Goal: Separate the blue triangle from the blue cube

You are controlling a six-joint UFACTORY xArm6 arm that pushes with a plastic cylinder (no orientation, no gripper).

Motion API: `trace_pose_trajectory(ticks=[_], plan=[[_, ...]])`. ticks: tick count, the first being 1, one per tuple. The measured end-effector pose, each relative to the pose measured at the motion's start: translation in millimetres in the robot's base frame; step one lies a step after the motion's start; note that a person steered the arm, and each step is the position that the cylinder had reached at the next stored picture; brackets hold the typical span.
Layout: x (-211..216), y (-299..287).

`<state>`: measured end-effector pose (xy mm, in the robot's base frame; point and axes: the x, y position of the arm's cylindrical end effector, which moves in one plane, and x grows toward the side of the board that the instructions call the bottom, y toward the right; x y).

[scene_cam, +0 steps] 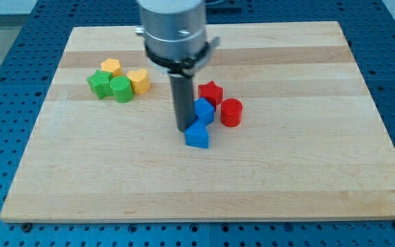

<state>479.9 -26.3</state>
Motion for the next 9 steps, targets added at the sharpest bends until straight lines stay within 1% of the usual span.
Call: trace_pose_trajectory(ticks=[1, 2, 3, 4, 5, 7, 9], plan=[[27.0, 24.3], [30.2, 66.7], [32.7, 26.8], [41.9, 28.4], [49.9, 94.6], [49.9, 97.8], [37.2, 97.8]])
